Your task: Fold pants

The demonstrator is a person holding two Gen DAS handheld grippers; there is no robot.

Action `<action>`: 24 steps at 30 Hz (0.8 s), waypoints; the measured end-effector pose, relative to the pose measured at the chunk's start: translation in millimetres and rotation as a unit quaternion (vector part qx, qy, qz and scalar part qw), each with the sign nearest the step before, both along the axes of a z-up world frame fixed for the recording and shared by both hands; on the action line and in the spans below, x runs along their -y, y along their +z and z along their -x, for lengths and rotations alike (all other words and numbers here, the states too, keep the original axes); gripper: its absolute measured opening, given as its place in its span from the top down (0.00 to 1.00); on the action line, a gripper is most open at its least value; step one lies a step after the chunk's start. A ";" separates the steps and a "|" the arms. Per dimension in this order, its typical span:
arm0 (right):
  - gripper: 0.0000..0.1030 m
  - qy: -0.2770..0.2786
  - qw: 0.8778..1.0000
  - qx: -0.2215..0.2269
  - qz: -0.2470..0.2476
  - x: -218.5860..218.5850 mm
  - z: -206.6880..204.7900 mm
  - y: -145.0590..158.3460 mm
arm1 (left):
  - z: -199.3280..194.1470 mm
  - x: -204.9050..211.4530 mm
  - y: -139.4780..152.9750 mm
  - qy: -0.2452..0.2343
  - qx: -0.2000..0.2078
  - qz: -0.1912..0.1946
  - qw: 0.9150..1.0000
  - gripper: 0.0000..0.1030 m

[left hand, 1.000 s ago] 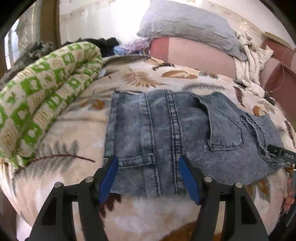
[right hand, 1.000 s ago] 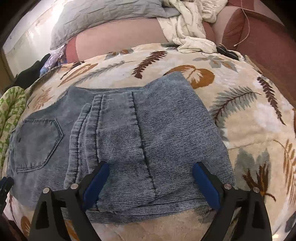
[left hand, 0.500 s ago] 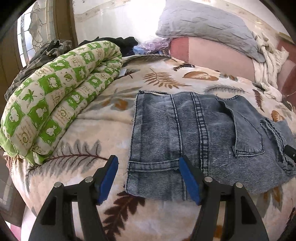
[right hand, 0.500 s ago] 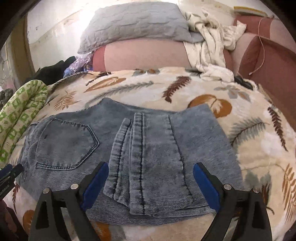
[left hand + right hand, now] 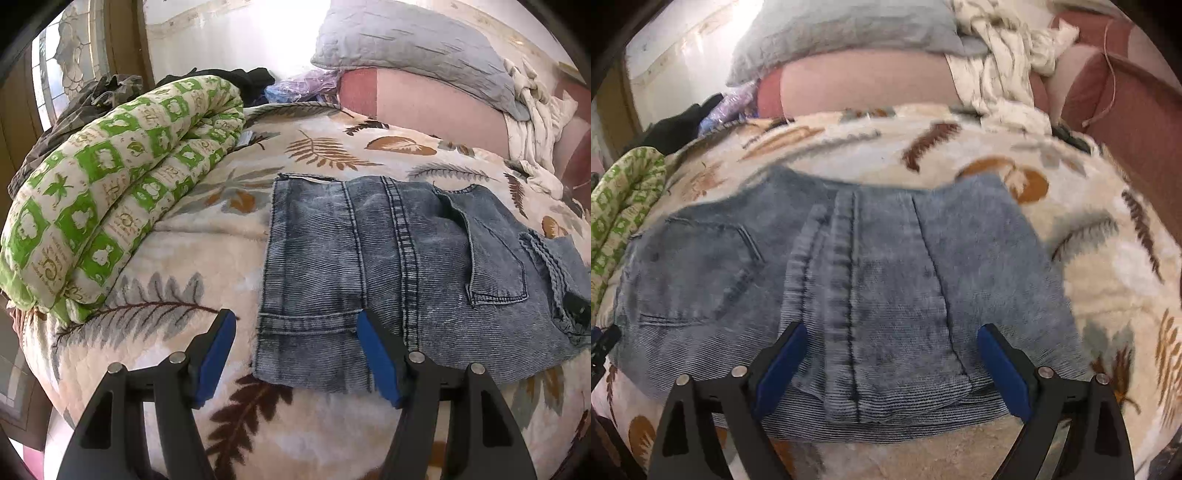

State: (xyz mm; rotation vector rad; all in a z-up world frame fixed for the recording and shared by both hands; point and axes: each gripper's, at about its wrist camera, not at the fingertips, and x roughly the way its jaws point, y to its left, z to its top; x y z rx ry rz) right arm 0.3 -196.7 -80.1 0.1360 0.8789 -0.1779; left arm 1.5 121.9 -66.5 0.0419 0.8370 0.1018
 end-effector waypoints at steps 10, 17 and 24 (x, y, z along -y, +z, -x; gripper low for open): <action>0.08 0.174 0.983 0.038 -0.055 -95.5 -48.7 62.9 | 8.4 -60.8 3.0 0.088 -0.003 0.071 0.994 0.33; 0.08 0.282 0.958 -0.002 -0.058 -215.3 -111.9 70.3 | 5.2 -75.7 -12.6 0.105 -0.036 0.108 0.988 0.30; 0.08 0.348 0.932 -0.095 -0.039 -302.6 -166.0 48.4 | -3.0 -59.6 -13.8 0.050 -0.036 0.121 0.991 0.27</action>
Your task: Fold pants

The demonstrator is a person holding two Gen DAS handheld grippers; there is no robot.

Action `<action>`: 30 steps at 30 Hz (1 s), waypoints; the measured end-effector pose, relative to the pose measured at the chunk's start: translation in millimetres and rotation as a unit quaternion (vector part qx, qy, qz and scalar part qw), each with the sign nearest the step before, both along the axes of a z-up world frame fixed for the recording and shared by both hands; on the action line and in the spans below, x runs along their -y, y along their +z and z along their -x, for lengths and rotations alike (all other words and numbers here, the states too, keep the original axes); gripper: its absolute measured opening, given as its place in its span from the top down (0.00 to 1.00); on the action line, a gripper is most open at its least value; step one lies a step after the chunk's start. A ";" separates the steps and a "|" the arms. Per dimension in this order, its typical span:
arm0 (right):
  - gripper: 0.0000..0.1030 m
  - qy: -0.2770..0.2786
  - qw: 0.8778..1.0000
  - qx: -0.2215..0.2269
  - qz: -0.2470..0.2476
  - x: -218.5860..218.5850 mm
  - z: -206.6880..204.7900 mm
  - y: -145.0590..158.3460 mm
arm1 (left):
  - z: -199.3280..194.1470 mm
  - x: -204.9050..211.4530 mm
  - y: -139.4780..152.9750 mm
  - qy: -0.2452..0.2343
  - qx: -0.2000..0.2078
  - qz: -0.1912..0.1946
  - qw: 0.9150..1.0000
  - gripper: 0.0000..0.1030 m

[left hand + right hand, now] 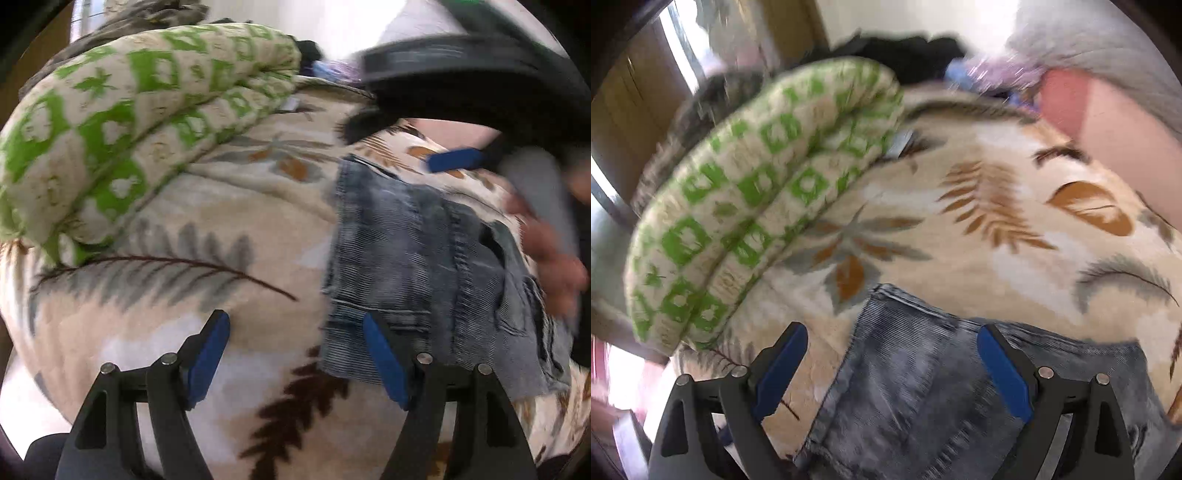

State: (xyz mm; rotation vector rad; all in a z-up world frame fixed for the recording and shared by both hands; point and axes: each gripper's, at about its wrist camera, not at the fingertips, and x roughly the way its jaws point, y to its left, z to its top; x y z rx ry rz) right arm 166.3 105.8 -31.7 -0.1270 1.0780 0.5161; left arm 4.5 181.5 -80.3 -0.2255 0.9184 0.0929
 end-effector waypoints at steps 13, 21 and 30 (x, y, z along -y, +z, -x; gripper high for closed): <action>0.27 0.008 0.991 -0.103 0.086 -9.3 -47.3 -63.3 | -16.6 17.2 -6.8 -0.082 0.021 0.068 0.994 0.59; 0.65 -0.009 0.994 -0.048 0.100 9.0 -26.4 -37.5 | -20.4 12.9 -1.3 -0.088 0.046 0.099 0.990 0.85; 0.73 -0.048 0.997 0.036 0.054 62.4 16.1 18.6 | 0.8 57.5 26.5 -0.206 0.118 0.109 0.965 0.86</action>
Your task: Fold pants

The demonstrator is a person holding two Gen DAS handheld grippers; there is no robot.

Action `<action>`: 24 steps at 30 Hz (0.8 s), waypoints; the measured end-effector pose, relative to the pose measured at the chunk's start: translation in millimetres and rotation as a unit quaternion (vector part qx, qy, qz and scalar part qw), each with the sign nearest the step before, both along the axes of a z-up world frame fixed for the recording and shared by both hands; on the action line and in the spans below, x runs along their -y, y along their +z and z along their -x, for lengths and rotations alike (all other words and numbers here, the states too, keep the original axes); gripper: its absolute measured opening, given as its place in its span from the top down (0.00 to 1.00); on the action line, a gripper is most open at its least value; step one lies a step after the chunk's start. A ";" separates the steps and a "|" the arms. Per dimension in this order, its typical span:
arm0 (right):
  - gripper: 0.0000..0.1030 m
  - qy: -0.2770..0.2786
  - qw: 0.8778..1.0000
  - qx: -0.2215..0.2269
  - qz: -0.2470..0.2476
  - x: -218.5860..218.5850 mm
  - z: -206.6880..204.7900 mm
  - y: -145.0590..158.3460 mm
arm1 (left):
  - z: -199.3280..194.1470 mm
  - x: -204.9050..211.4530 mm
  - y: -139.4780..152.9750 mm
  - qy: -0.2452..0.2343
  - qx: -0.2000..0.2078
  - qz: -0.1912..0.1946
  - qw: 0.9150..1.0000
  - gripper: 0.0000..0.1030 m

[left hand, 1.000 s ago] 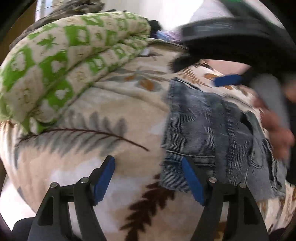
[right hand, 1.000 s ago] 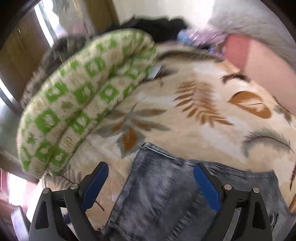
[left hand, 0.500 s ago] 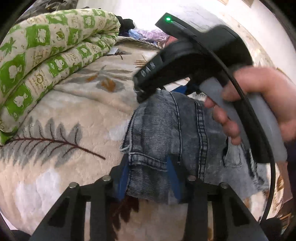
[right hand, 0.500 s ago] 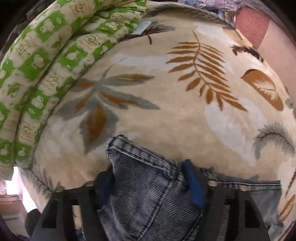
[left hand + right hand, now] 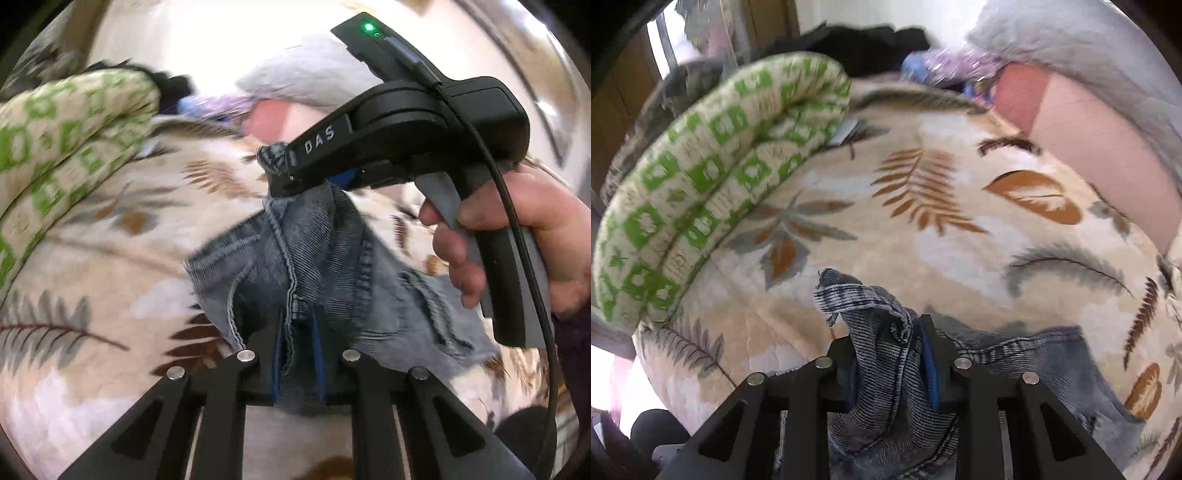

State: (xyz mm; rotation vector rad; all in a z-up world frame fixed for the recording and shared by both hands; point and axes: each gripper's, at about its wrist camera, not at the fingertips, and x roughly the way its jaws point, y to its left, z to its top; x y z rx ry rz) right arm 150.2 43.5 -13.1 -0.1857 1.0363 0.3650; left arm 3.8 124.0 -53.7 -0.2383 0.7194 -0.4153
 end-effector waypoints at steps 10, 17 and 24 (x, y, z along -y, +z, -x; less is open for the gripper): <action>0.81 -0.087 0.988 0.078 -0.096 130.1 55.0 46.9 | 40.6 67.0 47.0 -0.126 0.099 0.012 0.987 0.86; 0.81 -0.174 0.969 0.081 -0.157 239.0 68.2 29.6 | 35.0 57.2 65.1 -0.139 0.109 -0.008 0.984 0.84; 0.90 -0.271 0.924 0.095 -0.253 347.2 87.3 0.9 | -22.6 66.2 64.4 -0.089 0.076 -0.075 0.990 0.68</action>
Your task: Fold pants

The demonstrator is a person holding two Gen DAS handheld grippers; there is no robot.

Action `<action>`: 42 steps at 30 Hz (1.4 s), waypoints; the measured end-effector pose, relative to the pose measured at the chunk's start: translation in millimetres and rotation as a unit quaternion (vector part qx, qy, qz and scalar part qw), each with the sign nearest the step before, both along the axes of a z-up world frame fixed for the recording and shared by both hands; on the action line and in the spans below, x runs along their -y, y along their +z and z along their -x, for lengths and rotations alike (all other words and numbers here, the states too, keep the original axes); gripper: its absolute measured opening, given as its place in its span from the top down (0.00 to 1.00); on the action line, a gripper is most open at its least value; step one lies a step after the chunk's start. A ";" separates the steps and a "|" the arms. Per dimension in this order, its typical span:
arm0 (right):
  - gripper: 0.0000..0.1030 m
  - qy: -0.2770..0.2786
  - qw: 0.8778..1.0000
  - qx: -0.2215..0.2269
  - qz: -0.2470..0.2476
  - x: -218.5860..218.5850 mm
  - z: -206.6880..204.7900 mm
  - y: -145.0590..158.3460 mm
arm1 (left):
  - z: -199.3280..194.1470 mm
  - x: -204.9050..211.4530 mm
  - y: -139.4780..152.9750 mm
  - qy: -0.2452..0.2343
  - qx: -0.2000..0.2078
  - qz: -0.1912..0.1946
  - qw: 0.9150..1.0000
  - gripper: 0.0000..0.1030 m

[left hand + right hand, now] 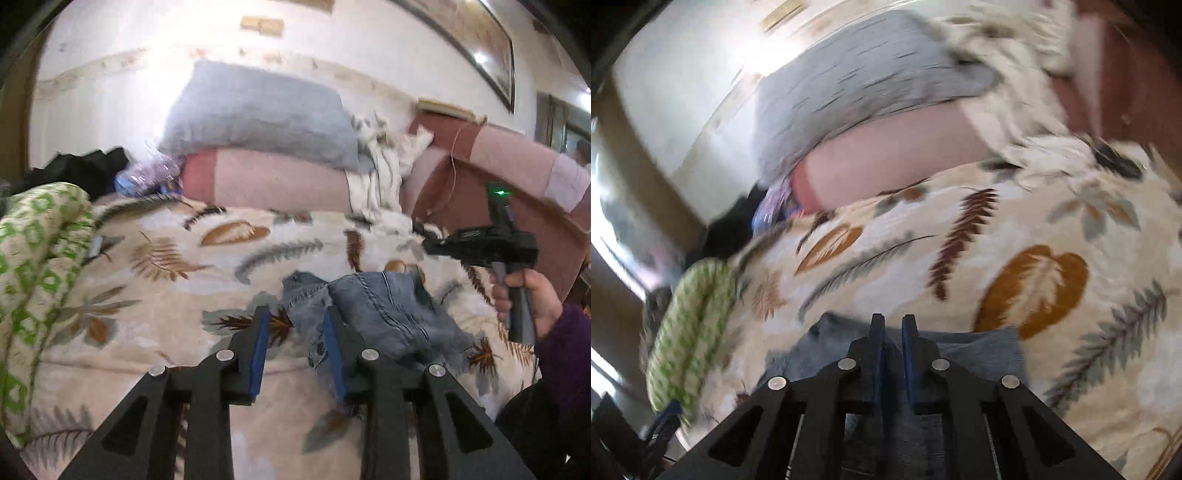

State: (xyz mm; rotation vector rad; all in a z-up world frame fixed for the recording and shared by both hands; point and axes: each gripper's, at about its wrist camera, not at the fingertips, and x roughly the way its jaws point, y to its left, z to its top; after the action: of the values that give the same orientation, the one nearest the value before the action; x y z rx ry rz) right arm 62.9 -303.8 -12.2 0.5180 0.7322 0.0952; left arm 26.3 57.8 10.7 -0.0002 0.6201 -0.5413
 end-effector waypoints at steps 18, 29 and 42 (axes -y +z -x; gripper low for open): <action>0.34 0.087 0.948 -0.135 -0.273 13.4 19.9 -105.6 | -3.4 90.9 -56.5 -0.086 -0.079 -0.069 0.991 0.68; 0.88 0.130 0.978 -0.090 -0.139 -37.4 30.0 -68.7 | -4.1 91.2 -54.8 -0.095 -0.097 -0.059 0.989 0.68; 0.90 0.055 0.994 -0.043 -0.082 10.3 32.3 -38.5 | -10.7 176.0 -55.0 -0.144 -0.071 -0.102 0.982 0.68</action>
State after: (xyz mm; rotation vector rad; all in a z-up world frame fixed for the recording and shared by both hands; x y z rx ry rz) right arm 30.7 -314.1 -50.7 0.6405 0.8420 0.2388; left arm 37.1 -118.2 -44.3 0.2484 0.8204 -0.7593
